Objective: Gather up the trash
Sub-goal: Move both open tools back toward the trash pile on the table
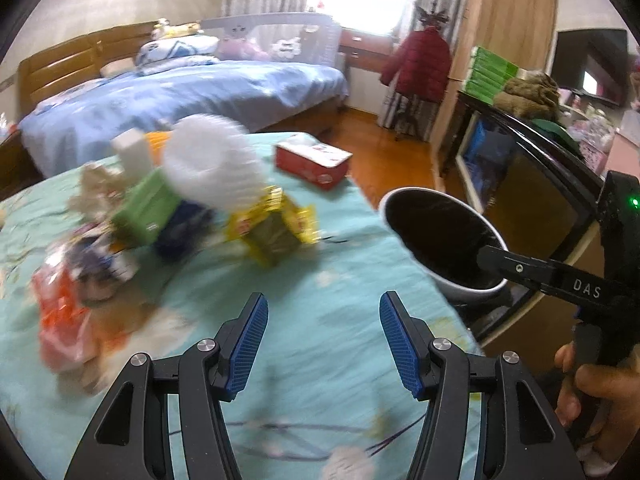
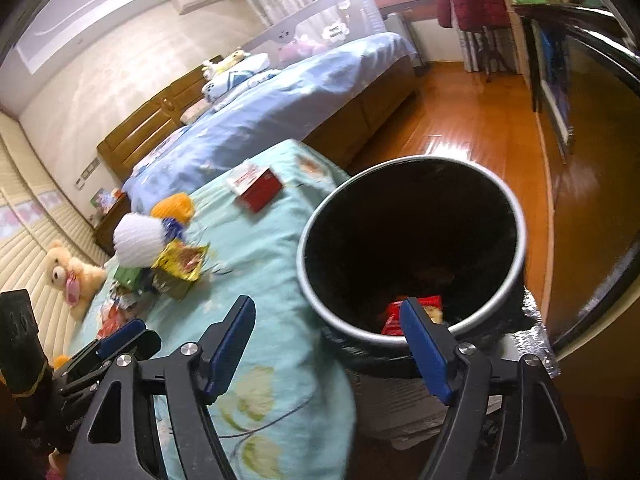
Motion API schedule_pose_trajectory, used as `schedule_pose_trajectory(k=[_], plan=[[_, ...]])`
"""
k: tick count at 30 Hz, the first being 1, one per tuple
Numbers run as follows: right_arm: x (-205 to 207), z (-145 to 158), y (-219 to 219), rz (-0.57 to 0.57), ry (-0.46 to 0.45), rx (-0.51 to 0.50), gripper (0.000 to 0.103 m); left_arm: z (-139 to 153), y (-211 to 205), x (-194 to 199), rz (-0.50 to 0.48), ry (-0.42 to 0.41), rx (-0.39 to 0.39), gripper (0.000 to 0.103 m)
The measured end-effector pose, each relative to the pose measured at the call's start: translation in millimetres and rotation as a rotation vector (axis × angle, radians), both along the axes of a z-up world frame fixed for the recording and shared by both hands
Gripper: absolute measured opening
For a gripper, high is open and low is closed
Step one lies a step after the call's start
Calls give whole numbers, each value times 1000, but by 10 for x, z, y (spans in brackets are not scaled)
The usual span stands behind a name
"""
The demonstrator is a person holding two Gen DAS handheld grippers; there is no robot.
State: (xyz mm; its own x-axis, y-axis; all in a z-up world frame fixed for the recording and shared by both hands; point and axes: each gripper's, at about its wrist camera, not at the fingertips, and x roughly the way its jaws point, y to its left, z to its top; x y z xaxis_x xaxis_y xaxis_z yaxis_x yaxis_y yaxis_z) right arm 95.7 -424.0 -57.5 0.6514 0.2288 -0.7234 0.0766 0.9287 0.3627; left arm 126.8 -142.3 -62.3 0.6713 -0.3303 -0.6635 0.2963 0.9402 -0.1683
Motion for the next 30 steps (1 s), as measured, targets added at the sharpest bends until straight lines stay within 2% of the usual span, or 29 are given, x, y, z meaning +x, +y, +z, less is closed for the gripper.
schedule_pose_trajectory(k=[7, 13, 21, 30], plan=[[42, -37, 397, 79, 0, 3, 89, 12, 188, -287, 79, 6, -7, 58], [111, -84, 699, 147, 13, 15, 89, 78, 302, -476, 136, 20, -31, 61], [209, -91, 1007, 213, 5, 12, 92, 125, 451, -764, 237, 22, -24, 65], [401, -136, 1267, 262, 4, 0, 94, 192, 501, -917, 333, 26, -13, 71]])
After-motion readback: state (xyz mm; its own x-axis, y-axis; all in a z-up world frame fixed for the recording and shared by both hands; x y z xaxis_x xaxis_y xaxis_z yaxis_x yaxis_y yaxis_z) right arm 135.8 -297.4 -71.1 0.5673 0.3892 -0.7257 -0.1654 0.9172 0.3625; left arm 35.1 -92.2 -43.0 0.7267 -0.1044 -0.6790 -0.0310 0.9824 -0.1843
